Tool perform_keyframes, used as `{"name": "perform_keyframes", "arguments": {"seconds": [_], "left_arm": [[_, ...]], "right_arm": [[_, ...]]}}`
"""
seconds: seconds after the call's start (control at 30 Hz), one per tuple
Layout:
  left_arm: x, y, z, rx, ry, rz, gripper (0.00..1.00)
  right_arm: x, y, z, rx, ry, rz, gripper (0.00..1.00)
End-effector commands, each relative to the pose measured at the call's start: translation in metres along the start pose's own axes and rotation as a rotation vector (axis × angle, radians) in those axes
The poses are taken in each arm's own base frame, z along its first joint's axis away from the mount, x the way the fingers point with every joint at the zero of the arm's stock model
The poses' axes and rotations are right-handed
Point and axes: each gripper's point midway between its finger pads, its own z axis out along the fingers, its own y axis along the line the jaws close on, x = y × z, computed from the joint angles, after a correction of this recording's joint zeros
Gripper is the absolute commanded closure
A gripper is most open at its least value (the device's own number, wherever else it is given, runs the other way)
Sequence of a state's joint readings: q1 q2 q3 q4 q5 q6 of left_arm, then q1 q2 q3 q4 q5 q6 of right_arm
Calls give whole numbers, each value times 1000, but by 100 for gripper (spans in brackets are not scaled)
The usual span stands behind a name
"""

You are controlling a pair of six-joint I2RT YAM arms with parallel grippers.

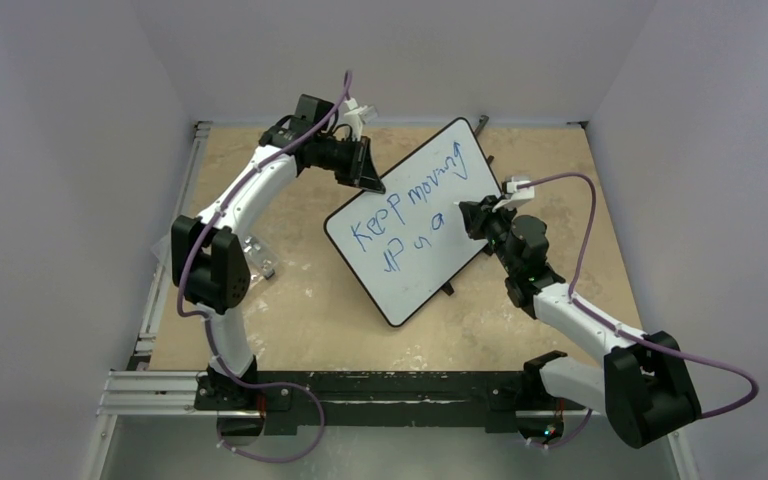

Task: Write a sentence on the whiteboard

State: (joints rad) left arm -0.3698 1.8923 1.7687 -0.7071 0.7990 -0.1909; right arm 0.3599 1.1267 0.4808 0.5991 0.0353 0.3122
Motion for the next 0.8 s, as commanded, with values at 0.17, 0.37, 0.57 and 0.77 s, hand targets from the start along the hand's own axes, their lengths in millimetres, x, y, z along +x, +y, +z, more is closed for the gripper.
{"name": "perform_keyframes", "arguments": {"seconds": [0.17, 0.37, 0.57, 0.77], "left_arm": [[-8, -9, -7, -18, -28, 145, 100], [-8, -10, -7, -14, -24, 150, 100], [-7, -10, -7, -12, -21, 150, 100], [-7, -13, -8, 0, -21, 154, 100]], "right_arm": [[-25, 4, 7, -2, -69, -33, 100], [-24, 6, 10, -13, -66, -26, 100], [-30, 16, 17, -55, -78, -13, 100], [-31, 18, 26, -61, -74, -5, 100]]}}
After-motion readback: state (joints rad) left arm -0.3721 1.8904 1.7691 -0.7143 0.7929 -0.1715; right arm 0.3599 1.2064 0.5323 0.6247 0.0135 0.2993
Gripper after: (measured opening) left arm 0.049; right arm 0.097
